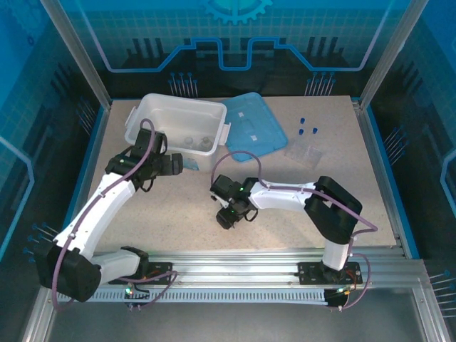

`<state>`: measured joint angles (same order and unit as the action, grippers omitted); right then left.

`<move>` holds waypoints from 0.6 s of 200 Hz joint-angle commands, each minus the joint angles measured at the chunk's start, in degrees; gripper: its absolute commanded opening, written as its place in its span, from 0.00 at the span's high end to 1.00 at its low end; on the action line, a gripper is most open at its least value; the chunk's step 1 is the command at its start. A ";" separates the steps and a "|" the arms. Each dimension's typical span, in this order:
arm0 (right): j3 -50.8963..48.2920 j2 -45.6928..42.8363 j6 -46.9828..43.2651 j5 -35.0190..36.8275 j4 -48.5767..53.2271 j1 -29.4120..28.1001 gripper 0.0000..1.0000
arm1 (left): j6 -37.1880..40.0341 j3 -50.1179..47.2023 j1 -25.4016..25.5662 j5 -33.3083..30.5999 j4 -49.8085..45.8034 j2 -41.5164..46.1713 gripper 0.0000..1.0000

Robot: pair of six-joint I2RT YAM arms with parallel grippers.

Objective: Organize the chemistry lab equipment

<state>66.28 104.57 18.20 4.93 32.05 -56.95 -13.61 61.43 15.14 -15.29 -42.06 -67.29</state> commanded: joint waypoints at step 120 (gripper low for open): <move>5.52 5.73 0.71 3.75 5.47 -0.53 0.66 | -11.72 -14.34 0.07 2.02 8.12 8.67 0.08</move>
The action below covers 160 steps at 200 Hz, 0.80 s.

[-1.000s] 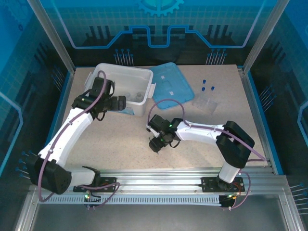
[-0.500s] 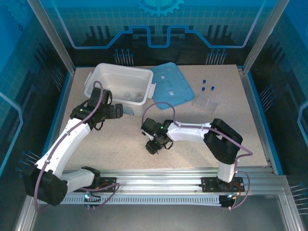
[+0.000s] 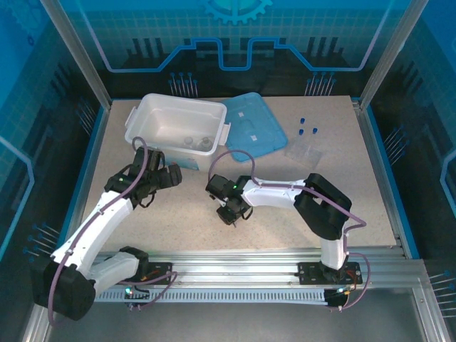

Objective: Organize the chemistry lab equipment

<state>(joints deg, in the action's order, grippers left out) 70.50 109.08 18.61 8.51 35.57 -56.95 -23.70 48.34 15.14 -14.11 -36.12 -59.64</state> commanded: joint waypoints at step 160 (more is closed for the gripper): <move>20.90 -7.03 -12.49 2.65 9.73 0.19 0.79 | -3.04 -7.08 -0.28 4.08 5.82 -0.32 0.08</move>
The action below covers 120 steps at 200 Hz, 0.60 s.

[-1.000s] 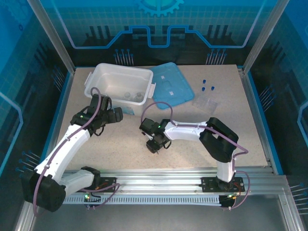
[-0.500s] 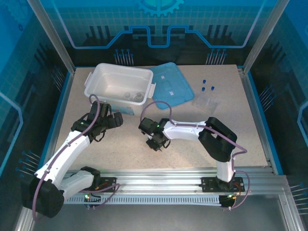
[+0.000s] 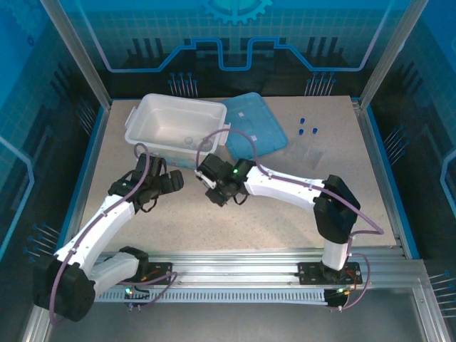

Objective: Organize the chemistry lab equipment

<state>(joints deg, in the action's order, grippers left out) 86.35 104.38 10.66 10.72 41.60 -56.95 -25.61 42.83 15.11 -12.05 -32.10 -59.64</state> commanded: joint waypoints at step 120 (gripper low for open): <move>54.07 23.06 -16.37 -0.22 10.28 7.76 0.78 | -1.18 -5.99 -1.14 8.10 5.82 -1.86 0.08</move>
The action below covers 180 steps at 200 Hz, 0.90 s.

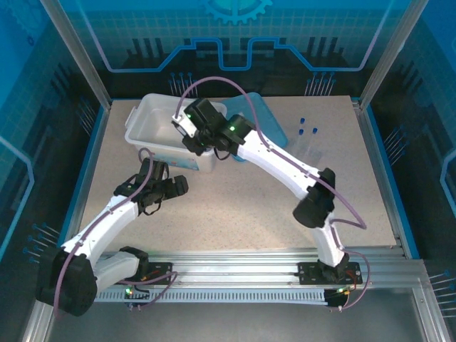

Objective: Organize the chemistry lab equipment

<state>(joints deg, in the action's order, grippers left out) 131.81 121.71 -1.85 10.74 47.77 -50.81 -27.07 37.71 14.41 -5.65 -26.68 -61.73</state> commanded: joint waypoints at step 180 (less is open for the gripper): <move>22.96 28.33 -22.27 6.85 -7.84 8.74 0.69 | -0.19 -2.12 -0.31 5.33 -4.23 5.99 0.08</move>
<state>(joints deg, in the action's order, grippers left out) 151.92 148.35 -21.54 15.09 42.17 -43.11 -27.11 35.40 14.41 -1.19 -28.45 -57.49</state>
